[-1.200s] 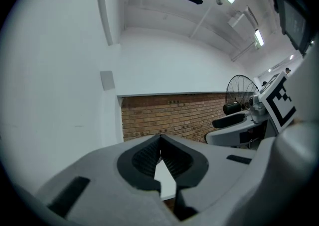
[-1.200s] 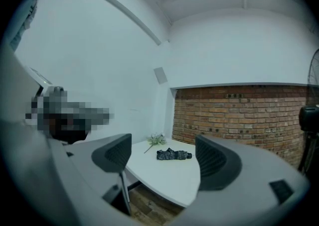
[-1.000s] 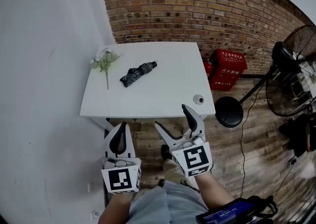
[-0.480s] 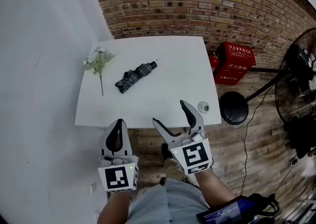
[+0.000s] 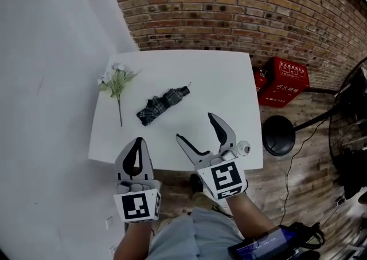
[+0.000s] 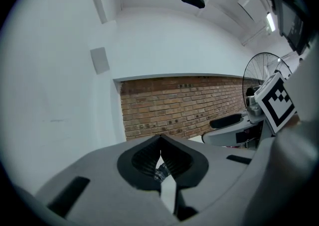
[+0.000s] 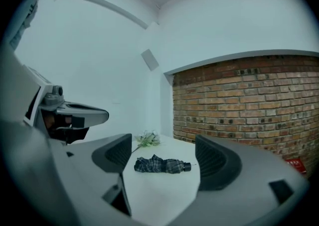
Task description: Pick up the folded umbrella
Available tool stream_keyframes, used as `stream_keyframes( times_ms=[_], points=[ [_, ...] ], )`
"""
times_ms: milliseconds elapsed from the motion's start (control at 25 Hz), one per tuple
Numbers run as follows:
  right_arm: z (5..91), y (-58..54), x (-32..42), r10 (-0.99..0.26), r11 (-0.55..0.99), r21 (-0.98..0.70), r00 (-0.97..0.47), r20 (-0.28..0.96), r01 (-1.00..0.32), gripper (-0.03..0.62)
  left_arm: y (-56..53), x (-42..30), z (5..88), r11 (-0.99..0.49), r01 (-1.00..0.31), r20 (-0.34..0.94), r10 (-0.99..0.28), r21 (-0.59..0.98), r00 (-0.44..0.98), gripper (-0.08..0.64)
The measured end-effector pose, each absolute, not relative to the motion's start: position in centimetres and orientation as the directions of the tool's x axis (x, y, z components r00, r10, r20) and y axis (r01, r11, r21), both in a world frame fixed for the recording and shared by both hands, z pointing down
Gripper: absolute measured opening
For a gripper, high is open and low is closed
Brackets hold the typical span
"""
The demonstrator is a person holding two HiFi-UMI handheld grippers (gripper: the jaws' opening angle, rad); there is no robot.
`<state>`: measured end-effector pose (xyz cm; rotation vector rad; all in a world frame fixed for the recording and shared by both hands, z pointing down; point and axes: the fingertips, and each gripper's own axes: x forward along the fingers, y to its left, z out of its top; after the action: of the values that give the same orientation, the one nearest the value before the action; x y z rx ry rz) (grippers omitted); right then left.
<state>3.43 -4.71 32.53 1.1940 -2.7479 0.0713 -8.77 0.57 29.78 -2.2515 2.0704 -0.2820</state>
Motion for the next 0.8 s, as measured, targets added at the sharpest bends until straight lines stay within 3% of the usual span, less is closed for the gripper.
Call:
stream_keyframes(
  times_ms=[800],
  points=[
    [28.4, -11.3, -1.7, -0.647, 0.762, 0.083, -0.759, 0.076, -0.642, 0.399, -4.0, -13.1, 25.5, 0.055, -0.981, -0.019, -0.998, -0.185, -0.052, 0.006]
  ],
)
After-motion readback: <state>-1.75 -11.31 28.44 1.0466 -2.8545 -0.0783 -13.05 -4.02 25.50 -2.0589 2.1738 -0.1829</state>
